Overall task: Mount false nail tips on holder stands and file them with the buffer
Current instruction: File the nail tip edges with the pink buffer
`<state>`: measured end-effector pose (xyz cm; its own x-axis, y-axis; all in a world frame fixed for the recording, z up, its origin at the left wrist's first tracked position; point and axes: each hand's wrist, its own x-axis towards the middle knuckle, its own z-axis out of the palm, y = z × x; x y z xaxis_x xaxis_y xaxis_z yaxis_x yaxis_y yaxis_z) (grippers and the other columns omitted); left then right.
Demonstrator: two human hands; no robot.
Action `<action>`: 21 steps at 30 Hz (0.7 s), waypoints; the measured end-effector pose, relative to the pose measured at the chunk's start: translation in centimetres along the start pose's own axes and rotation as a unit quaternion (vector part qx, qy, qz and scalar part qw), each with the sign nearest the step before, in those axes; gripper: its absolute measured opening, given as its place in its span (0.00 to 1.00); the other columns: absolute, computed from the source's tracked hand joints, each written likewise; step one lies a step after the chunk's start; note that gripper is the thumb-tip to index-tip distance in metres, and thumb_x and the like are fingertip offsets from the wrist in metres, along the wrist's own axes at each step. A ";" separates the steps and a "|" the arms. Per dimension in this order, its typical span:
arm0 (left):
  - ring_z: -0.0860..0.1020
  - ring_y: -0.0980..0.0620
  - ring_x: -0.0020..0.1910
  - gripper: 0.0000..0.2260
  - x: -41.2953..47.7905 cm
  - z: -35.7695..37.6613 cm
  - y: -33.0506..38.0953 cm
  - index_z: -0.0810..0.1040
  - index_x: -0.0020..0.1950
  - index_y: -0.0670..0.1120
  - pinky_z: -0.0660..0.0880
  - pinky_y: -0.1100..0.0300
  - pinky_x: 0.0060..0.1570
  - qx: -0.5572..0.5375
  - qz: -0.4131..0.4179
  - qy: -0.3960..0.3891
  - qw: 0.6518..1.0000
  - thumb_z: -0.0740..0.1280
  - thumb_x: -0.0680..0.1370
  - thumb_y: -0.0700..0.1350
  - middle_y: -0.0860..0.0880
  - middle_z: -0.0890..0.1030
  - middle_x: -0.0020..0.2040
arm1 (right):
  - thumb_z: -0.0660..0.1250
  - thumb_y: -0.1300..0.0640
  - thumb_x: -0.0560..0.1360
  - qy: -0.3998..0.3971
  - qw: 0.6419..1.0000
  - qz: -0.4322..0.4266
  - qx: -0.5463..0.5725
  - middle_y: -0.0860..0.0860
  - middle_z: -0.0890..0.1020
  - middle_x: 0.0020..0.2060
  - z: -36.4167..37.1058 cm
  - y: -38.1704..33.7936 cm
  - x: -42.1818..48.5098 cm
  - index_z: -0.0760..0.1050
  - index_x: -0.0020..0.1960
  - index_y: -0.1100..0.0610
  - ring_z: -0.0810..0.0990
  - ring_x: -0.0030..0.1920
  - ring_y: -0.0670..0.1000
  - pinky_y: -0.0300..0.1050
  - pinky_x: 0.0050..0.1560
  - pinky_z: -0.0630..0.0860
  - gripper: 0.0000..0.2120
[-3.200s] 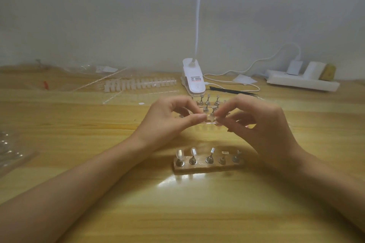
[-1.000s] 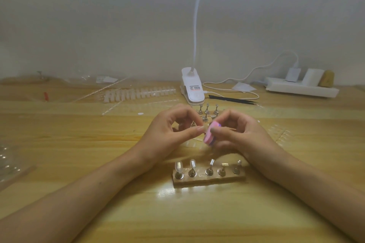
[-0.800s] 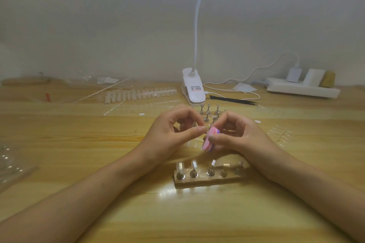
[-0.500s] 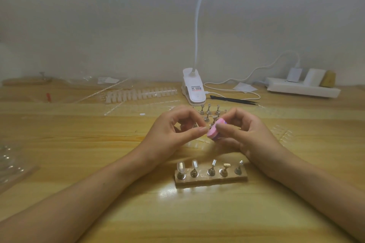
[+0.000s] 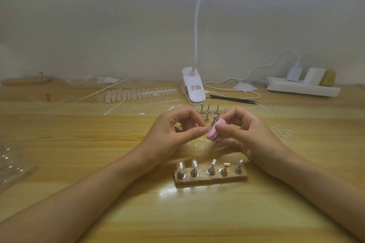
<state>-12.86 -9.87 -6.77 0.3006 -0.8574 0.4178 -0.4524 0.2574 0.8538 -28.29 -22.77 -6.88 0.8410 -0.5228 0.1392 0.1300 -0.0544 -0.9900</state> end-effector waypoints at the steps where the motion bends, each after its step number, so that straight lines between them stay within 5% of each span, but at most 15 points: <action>1: 0.70 0.60 0.34 0.04 0.0 0.0 0.0 0.80 0.40 0.48 0.67 0.71 0.35 0.000 0.001 -0.001 1.000 0.74 0.73 0.43 0.60 0.72 0.31 | 0.79 0.56 0.68 -0.027 1.000 0.002 -0.011 0.62 0.84 0.44 0.1 0.0 -0.1 0.75 0.46 0.61 0.86 0.41 0.59 0.48 0.38 0.83 0.15; 3: 0.70 0.60 0.34 0.03 0.0 0.0 0.0 0.80 0.40 0.48 0.67 0.71 0.35 -0.002 0.002 -0.003 1.000 0.73 0.72 0.45 0.60 0.72 0.31 | 0.77 0.57 0.70 -0.054 0.998 -0.001 -0.032 0.62 0.84 0.43 0.2 0.0 -0.2 0.75 0.46 0.61 0.86 0.42 0.59 0.48 0.39 0.83 0.13; 6: 0.70 0.59 0.35 0.05 -0.1 0.1 0.1 0.80 0.40 0.48 0.67 0.71 0.35 -0.008 -0.001 0.000 1.000 0.73 0.71 0.48 0.59 0.72 0.31 | 0.77 0.52 0.67 0.016 1.000 -0.003 -0.013 0.62 0.84 0.44 0.1 0.0 0.0 0.75 0.47 0.61 0.86 0.42 0.60 0.48 0.40 0.83 0.17; 10: 0.70 0.58 0.35 0.06 0.0 0.0 0.1 0.80 0.40 0.48 0.66 0.71 0.35 -0.019 -0.006 0.011 1.000 0.72 0.70 0.49 0.57 0.72 0.32 | 0.77 0.59 0.70 -0.052 0.998 -0.007 -0.031 0.62 0.84 0.43 0.3 0.0 -0.2 0.75 0.46 0.63 0.86 0.42 0.60 0.50 0.40 0.83 0.13; 14: 0.70 0.60 0.35 0.06 -0.1 0.1 0.0 0.80 0.40 0.48 0.67 0.71 0.35 -0.014 -0.002 0.001 1.000 0.73 0.70 0.49 0.60 0.73 0.31 | 0.77 0.54 0.66 0.020 1.000 -0.005 0.002 0.62 0.84 0.45 0.1 0.0 -0.1 0.76 0.46 0.61 0.86 0.41 0.59 0.50 0.40 0.83 0.16; 17: 0.70 0.59 0.35 0.06 0.0 0.0 0.0 0.80 0.40 0.48 0.67 0.70 0.35 -0.014 -0.003 0.004 1.000 0.72 0.70 0.49 0.59 0.73 0.31 | 0.77 0.58 0.69 -0.049 0.998 -0.004 -0.031 0.62 0.85 0.43 0.3 -0.1 -0.2 0.76 0.45 0.60 0.86 0.42 0.58 0.49 0.41 0.83 0.11; 21: 0.70 0.58 0.35 0.06 0.0 0.0 0.0 0.81 0.40 0.47 0.67 0.70 0.35 -0.012 -0.004 0.005 1.000 0.73 0.70 0.49 0.59 0.72 0.31 | 0.75 0.54 0.68 0.019 1.000 0.003 -0.005 0.62 0.85 0.45 0.1 -0.1 -0.1 0.75 0.48 0.62 0.86 0.42 0.58 0.49 0.39 0.83 0.16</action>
<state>-12.87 -9.89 -6.83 0.3132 -0.8547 0.4139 -0.4300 0.2609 0.8643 -28.29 -22.61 -6.75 0.8211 -0.5552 0.1326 0.1198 -0.0596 -0.9910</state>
